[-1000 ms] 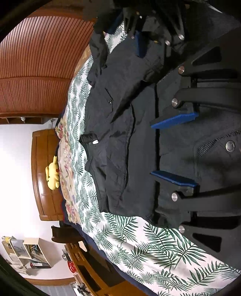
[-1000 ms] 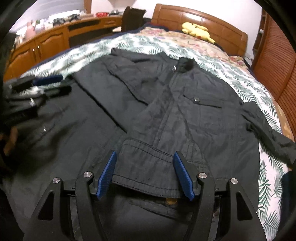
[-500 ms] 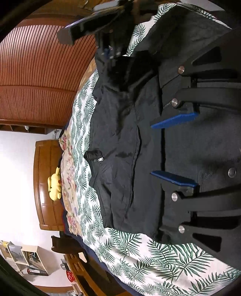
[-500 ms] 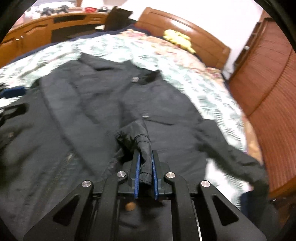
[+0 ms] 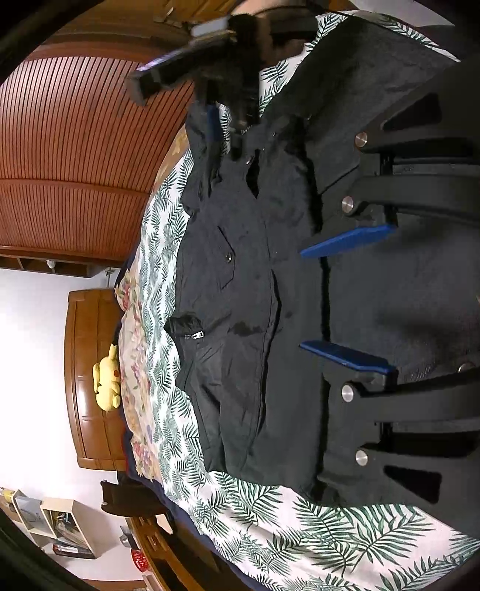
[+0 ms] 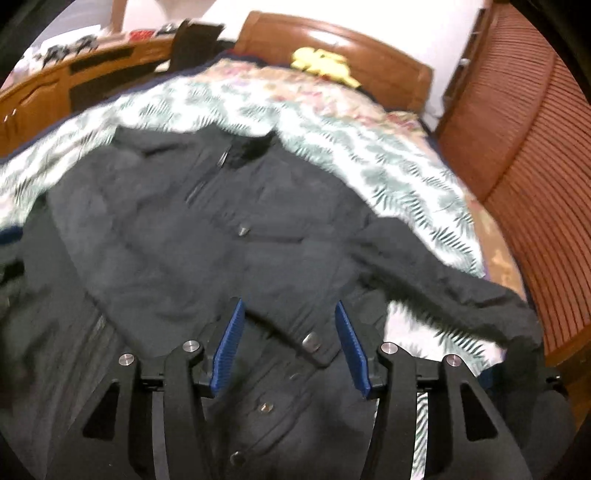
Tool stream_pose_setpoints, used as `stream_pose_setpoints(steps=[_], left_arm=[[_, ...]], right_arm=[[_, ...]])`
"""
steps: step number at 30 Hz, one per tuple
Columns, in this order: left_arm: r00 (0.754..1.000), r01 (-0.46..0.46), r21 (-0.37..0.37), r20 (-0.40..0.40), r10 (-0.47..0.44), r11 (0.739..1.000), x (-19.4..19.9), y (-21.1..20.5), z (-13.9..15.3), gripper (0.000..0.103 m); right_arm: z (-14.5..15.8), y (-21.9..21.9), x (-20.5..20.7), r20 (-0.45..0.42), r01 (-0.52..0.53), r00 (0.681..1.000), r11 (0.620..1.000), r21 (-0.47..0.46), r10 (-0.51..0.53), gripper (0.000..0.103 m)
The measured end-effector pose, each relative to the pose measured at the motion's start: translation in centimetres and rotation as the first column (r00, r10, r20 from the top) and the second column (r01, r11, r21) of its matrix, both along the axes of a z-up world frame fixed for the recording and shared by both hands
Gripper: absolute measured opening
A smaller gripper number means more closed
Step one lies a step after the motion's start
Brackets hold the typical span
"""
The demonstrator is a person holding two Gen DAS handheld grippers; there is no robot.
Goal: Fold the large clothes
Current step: 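Lift the sleeve with the right gripper and fold it across the jacket body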
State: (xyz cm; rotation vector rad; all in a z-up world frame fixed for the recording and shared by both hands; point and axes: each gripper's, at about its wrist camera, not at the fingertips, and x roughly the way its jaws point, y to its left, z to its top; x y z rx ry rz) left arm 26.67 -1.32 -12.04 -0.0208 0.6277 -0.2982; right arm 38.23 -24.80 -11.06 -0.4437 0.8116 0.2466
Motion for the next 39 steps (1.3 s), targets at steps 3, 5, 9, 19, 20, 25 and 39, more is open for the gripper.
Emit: stream_pose_setpoints(steps=[3, 5, 9, 19, 20, 25, 39], left_arm=[[1.000, 0.005, -0.001, 0.003, -0.005, 1.000, -0.2, -0.4, 0.0, 0.046], [1.000, 0.010, -0.005, 0.004, -0.010, 1.000, -0.3, -0.6, -0.1, 0.046], [1.000, 0.013, -0.007, 0.009, -0.013, 1.000, -0.4, -0.9, -0.3, 0.046], [1.000, 0.029, -0.007, 0.004, -0.029, 1.000, 0.0, -1.5, -0.6, 0.046], [1.000, 0.030, -0.006, 0.005, -0.030, 1.000, 0.0, -1.6, -0.6, 0.046], [0.999, 0.040, 0.001, 0.001, -0.040, 0.999, 0.0, -1.9, -0.7, 0.046], [0.999, 0.052, 0.000, -0.007, -0.052, 0.999, 0.1, -2.0, -0.9, 0.046]], right_arm=[[-2.3, -0.2, -0.1, -0.060, 0.000, 0.998, 1.000, 0.015, 0.001, 0.052], [-3.3, -0.6, 0.0, -0.088, 0.012, 0.996, 1.000, 0.023, -0.010, 0.052], [-2.8, -2.1, 0.4, -0.083, 0.037, 0.996, 0.998, 0.053, -0.033, 0.052], [3.0, -10.4, 5.1, 0.013, 0.191, 0.981, 0.981, 0.034, -0.191, 0.067], [3.1, -11.1, 5.6, 0.014, 0.208, 0.978, 0.978, 0.033, -0.209, 0.067], [2.7, -15.0, 8.9, 0.000, 0.300, 0.954, 0.954, -0.009, -0.300, 0.067], [-4.5, -17.6, 12.6, -0.115, 0.338, 0.926, 0.926, -0.166, -0.359, 0.067]])
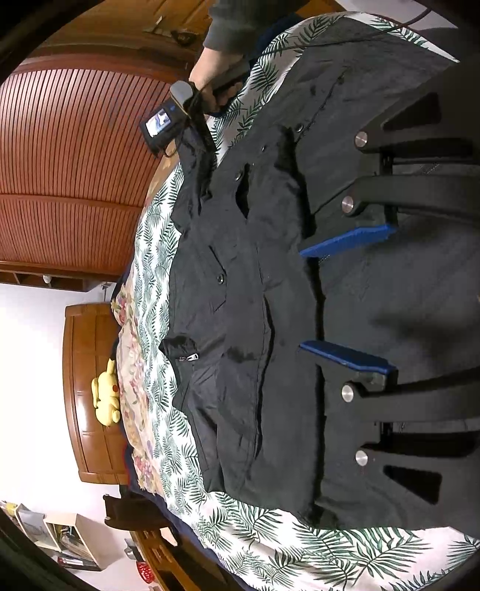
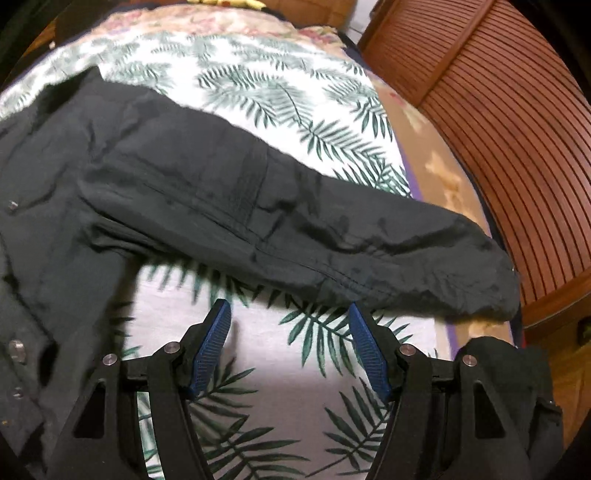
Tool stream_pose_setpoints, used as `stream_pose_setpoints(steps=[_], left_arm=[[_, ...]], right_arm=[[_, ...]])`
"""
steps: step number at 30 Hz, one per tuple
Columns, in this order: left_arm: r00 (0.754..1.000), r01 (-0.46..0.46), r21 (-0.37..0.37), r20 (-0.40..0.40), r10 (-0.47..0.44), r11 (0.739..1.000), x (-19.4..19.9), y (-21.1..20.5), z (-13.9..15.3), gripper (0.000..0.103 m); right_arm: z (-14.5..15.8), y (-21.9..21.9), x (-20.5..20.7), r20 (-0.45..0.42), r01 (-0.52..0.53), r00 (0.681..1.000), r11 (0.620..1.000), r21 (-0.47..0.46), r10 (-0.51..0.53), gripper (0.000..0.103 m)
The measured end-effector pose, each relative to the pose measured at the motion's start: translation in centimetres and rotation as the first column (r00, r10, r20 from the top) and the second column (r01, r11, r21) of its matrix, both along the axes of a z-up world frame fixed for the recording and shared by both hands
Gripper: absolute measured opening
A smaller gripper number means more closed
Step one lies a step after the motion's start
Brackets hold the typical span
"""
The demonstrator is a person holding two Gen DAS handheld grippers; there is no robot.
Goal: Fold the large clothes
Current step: 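Lift the sleeve with the right gripper and fold it across the jacket body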
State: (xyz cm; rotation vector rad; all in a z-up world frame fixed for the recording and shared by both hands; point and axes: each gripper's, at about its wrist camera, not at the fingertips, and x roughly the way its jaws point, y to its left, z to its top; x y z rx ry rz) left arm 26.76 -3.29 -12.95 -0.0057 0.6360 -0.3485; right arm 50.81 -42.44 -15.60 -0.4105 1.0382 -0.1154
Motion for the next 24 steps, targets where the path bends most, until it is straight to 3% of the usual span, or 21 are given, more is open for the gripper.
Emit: stream_pose_setpoints(steps=[5, 6, 7, 9, 10, 13, 19, 24], left_arm=[[1.000, 0.000, -0.006, -0.006, 0.000, 1.000, 0.1, 0.1, -0.1, 0.046], [1.000, 0.000, -0.006, -0.007, 0.000, 1.000, 0.1, 0.1, -0.1, 0.046], [1.000, 0.001, -0.007, -0.009, -0.001, 1.000, 0.1, 0.1, -0.1, 0.046], [1.000, 0.004, -0.008, -0.012, -0.004, 1.000, 0.2, 0.1, -0.1, 0.046], [1.000, 0.004, -0.009, -0.012, -0.005, 1.000, 0.2, 0.1, -0.1, 0.046], [1.000, 0.007, -0.011, -0.012, -0.007, 1.000, 0.1, 0.1, -0.1, 0.046], [1.000, 0.008, -0.019, -0.016, -0.009, 1.000, 0.2, 0.2, -0.1, 0.046], [1.000, 0.008, -0.017, -0.013, -0.008, 1.000, 0.1, 0.1, -0.1, 0.046]], right_arm=[[-1.2, -1.0, 1.9, -0.003, 0.064, 0.998, 0.993, -0.102, -0.064, 0.067], [-1.4, -1.1, 2.2, -0.001, 0.072, 0.997, 0.991, -0.117, -0.072, 0.059], [-1.7, -1.2, 2.6, 0.000, 0.077, 0.997, 0.987, -0.141, -0.077, 0.038], [-2.0, -1.3, 3.0, -0.008, 0.078, 0.997, 0.983, -0.169, -0.080, 0.012], [-2.1, -1.3, 3.1, -0.007, 0.081, 0.996, 0.981, -0.178, -0.083, 0.009], [-1.3, -0.9, 3.1, 0.034, 0.077, 0.997, 0.983, -0.165, -0.072, 0.005], [3.7, 1.0, 2.2, 0.175, 0.034, 0.985, 0.992, -0.121, -0.013, 0.004], [8.3, 5.6, -0.2, 0.280, -0.092, 0.953, 0.992, -0.082, 0.112, 0.003]])
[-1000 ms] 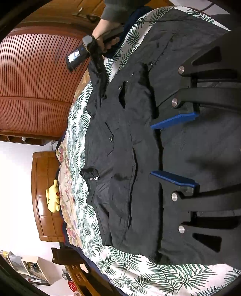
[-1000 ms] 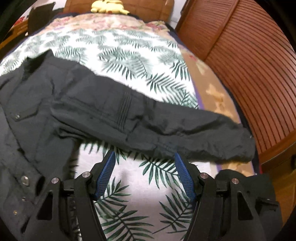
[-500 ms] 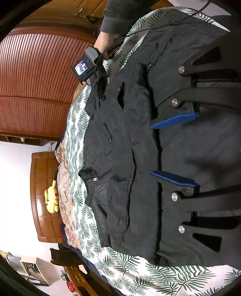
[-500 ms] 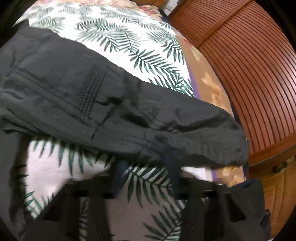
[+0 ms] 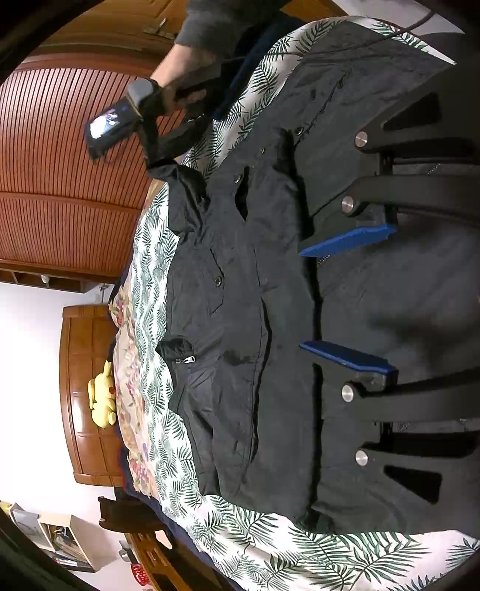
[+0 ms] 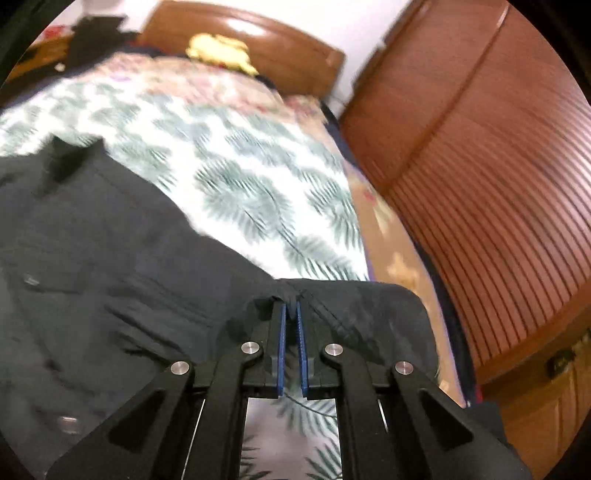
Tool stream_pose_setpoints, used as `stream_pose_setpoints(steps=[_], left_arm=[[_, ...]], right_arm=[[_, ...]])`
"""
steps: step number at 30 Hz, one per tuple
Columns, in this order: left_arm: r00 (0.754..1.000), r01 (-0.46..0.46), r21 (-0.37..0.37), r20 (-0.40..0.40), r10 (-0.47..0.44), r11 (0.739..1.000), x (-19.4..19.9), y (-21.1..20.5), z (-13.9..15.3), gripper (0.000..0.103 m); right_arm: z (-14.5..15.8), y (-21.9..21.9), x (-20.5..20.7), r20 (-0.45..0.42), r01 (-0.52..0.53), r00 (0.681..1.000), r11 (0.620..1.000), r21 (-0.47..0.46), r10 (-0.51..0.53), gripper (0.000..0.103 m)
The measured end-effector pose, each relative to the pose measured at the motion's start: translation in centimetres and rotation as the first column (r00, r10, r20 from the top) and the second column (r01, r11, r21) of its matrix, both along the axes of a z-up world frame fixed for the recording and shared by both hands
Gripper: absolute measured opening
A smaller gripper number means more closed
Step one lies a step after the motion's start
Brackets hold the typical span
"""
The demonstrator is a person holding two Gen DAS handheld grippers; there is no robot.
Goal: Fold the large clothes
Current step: 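Lift the sleeve with the right gripper and fold it across the jacket body, then lower the sleeve onto the jacket and open the right gripper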
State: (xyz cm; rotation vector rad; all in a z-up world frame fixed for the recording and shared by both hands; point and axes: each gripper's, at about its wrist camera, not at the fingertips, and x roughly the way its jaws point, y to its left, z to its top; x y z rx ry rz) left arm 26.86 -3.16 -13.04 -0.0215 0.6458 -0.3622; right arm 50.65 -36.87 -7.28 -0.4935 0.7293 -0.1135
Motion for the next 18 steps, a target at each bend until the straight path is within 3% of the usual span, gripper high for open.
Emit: stream_pose_setpoints(steps=[8, 11, 18], left_arm=[[1.000, 0.000, 0.000, 0.003, 0.000, 1.000, -0.1, -0.1, 0.1, 0.046], [1.000, -0.001, 0.001, 0.004, 0.001, 1.000, -0.1, -0.1, 0.1, 0.046], [1.000, -0.005, -0.002, 0.004, 0.005, 1.000, -0.1, 0.0, 0.3, 0.046]], right_arm=[[1.6, 6.9, -4.8, 0.012, -0.210, 0.978, 0.973, 0.097, 0.210, 0.003], [1.0, 9.1, -6.2, -0.036, -0.259, 0.962, 0.951, 0.170, 0.269, 0.003], [-1.5, 12.8, -9.3, -0.115, -0.333, 0.927, 0.925, 0.185, 0.357, 0.003]])
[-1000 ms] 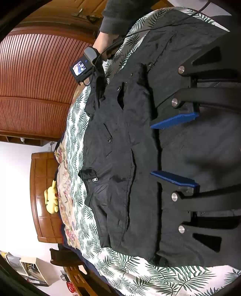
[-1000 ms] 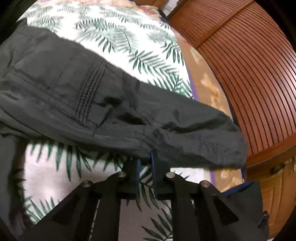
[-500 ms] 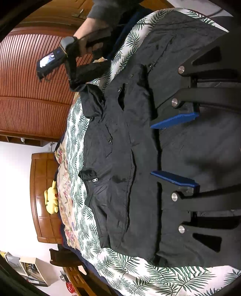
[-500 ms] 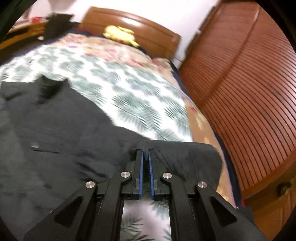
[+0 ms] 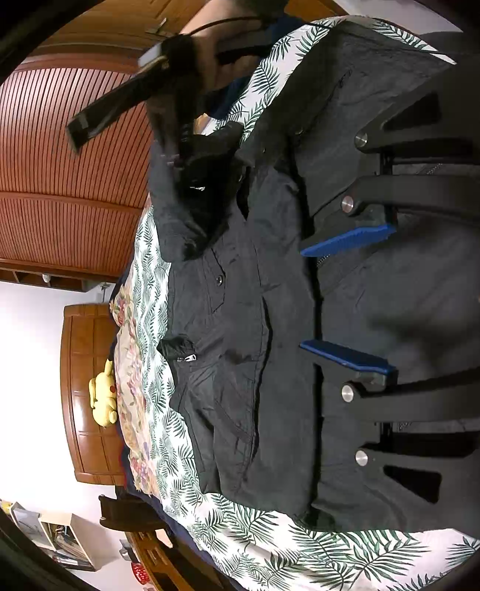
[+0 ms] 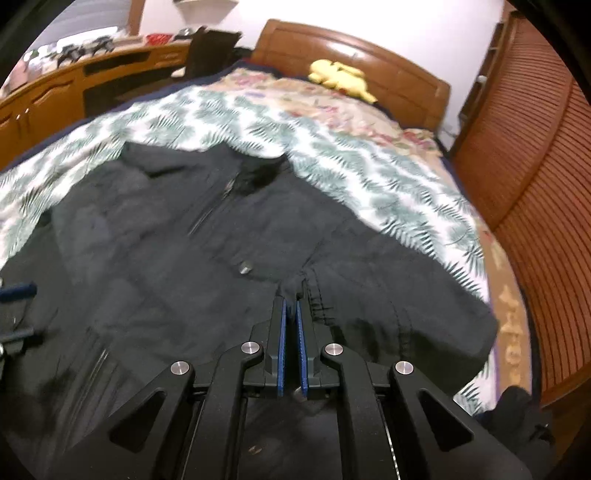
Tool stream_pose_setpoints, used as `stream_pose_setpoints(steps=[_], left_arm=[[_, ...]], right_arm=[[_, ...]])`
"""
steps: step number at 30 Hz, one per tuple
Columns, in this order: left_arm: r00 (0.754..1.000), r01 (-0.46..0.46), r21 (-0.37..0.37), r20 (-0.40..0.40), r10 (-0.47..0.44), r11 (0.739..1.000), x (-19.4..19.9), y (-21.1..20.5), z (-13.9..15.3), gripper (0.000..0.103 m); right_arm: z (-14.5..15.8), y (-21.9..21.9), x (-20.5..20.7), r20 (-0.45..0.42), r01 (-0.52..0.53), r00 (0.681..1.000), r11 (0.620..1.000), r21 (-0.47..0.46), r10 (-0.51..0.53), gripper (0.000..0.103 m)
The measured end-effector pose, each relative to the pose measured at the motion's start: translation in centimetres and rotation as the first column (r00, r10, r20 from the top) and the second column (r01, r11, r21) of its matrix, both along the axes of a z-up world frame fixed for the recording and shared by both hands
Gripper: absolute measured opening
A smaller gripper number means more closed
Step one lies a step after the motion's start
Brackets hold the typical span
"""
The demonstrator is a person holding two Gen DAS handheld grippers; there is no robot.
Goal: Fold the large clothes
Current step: 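Lower the sleeve onto the jacket and open the right gripper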
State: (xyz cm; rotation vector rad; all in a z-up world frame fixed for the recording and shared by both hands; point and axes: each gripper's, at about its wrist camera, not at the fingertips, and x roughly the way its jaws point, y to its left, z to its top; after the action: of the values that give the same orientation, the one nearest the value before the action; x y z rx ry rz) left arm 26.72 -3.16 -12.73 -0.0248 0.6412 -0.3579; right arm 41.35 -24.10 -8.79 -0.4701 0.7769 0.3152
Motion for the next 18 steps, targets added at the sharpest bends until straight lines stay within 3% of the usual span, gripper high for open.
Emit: stream_pose_setpoints(steps=[4, 9, 11, 14, 18], left_arm=[[1.000, 0.000, 0.000, 0.000, 0.000, 1.000, 0.0, 0.0, 0.0, 0.046], [1.000, 0.001, 0.000, 0.000, -0.001, 1.000, 0.0, 0.1, 0.0, 0.046], [1.000, 0.000, 0.001, 0.000, 0.000, 1.000, 0.0, 0.1, 0.0, 0.046], [1.000, 0.000, 0.000, -0.001, 0.000, 1.000, 0.0, 0.1, 0.0, 0.046], [1.000, 0.000, 0.000, -0.002, 0.000, 1.000, -0.1, 0.1, 0.1, 0.046]], right_arm=[[-1.9, -0.2, -1.4, -0.055, 0.007, 0.998, 1.000, 0.005, -0.006, 0.003], [-1.9, -1.3, -3.3, -0.067, 0.038, 0.997, 0.998, 0.046, -0.035, 0.009], [-1.4, -1.7, -3.9, -0.057, 0.045, 0.998, 0.998, 0.049, -0.042, 0.028], [-0.4, -3.0, -4.7, -0.026, 0.056, 0.998, 0.996, 0.067, -0.054, 0.048], [0.1, -5.1, -4.5, -0.003, 0.101, 0.995, 0.993, 0.059, -0.101, 0.056]])
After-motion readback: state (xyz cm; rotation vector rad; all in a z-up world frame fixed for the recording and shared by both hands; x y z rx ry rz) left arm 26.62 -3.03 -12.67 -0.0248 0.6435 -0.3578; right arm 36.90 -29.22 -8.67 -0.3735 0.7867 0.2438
